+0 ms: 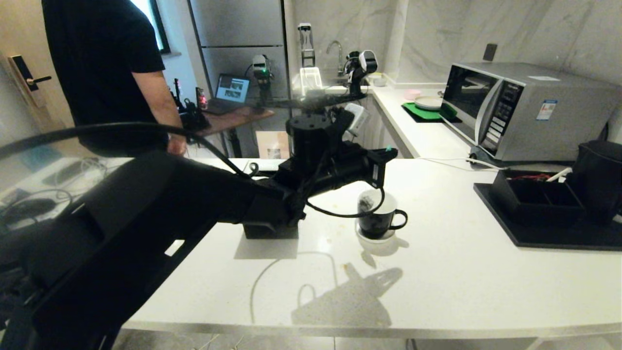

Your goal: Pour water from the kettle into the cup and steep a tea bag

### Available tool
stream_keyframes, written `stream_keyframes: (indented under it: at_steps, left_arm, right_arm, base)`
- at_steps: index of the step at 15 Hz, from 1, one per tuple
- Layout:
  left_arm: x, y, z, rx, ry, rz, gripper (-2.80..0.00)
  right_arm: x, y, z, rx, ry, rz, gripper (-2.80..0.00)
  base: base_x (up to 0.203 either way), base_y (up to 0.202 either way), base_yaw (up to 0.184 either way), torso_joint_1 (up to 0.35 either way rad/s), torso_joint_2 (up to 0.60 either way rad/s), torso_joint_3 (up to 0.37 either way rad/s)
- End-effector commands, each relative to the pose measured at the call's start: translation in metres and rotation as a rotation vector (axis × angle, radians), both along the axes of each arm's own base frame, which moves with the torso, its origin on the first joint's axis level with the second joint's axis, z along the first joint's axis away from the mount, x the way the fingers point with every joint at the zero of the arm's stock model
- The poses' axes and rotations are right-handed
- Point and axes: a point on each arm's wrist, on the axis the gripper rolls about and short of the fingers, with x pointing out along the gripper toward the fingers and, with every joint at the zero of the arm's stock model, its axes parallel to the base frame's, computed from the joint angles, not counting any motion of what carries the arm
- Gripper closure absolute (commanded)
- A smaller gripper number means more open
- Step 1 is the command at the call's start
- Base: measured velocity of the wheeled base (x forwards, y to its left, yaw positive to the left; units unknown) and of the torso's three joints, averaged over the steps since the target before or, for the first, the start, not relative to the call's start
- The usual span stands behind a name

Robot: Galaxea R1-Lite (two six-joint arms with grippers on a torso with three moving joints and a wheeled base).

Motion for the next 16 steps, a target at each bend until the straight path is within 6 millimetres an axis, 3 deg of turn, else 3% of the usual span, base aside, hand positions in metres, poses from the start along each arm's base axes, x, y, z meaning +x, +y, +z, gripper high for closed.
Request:
stream_keyframes:
  at_steps: [1, 8, 16]
  left_arm:
    - [0.0, 0.0, 0.006, -0.01, -0.011, -0.003, 0.0]
    - [0.002, 0.002, 0.005, -0.009, -0.009, 0.004, 0.0]
    - [0.008, 0.001, -0.014, 0.016, 0.011, 0.02, 0.0]
  right_arm:
    - [0.0, 0.0, 0.0, -0.001, 0.001, 0.0, 0.0]
    - [0.0, 0.0, 0.0, -0.001, 0.001, 0.0, 0.0]
    - [0.0, 0.0, 0.0, -0.001, 0.001, 0.0, 0.0]
  base:
    - [0.0, 0.0, 0.0, 0.0, 0.0, 0.0]
    - [0.0, 0.0, 0.0, 0.0, 0.0, 0.0]
    - [0.0, 0.0, 0.0, 0.0, 0.0, 0.0]
